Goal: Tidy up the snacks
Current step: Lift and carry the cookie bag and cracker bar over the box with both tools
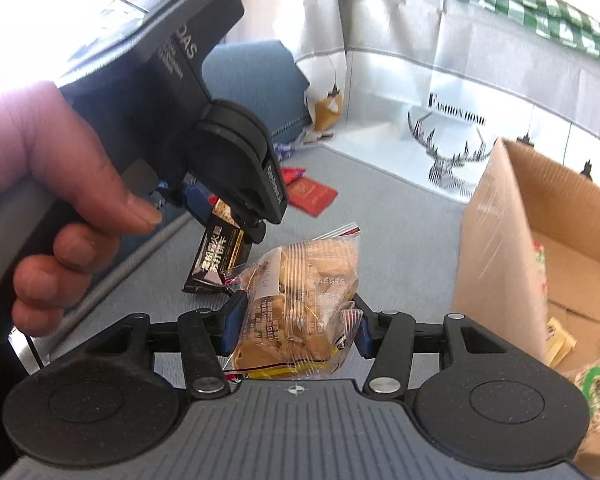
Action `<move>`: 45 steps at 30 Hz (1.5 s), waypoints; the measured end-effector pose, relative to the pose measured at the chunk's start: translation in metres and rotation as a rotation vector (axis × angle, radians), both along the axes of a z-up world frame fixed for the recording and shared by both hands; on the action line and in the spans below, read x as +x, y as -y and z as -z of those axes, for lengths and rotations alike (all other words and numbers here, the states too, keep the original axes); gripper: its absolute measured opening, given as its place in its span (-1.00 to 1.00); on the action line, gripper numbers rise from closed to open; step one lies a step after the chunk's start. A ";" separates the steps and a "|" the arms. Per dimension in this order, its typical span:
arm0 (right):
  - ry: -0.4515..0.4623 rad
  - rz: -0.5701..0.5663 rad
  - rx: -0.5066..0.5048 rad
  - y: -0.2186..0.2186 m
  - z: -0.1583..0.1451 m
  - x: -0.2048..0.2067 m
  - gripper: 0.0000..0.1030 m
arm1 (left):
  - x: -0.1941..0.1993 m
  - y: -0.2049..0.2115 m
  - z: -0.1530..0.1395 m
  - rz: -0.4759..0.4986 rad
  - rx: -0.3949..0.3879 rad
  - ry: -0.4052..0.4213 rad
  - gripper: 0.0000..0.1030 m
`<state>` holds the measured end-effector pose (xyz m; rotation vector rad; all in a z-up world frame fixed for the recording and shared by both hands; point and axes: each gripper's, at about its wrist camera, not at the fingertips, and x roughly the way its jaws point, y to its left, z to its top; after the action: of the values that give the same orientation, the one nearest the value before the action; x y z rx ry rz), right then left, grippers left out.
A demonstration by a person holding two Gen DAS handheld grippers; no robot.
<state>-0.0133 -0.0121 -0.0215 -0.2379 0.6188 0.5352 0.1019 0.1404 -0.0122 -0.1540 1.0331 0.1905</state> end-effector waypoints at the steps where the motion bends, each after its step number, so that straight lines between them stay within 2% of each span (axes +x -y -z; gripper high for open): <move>1: 0.012 -0.001 0.004 0.000 -0.004 -0.002 0.06 | -0.001 0.000 -0.003 -0.003 0.001 0.006 -0.17; 7: 0.080 0.000 0.021 0.008 -0.025 -0.010 0.06 | -0.006 0.001 -0.020 -0.001 0.022 0.068 -0.17; 13: 0.104 0.035 0.055 0.021 -0.037 -0.007 0.06 | -0.009 0.008 -0.032 -0.003 0.013 0.136 -0.17; 17: 0.127 0.048 0.074 0.031 -0.045 -0.007 0.06 | -0.009 0.020 -0.037 0.023 0.028 0.182 -0.17; 23: 0.147 0.073 0.102 0.047 -0.054 -0.005 0.06 | -0.005 0.034 -0.042 0.047 0.009 0.232 -0.17; 35: 0.160 0.139 0.155 0.082 -0.065 0.007 0.06 | 0.002 0.054 -0.049 0.083 -0.030 0.283 -0.17; 45: 0.144 0.243 0.205 0.121 -0.070 0.019 0.06 | 0.004 0.078 -0.053 0.120 -0.044 0.317 -0.17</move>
<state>0.0056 -0.1336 0.0481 -0.0058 0.4412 0.3401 0.1062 0.0629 0.0413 -0.1563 0.7288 0.0324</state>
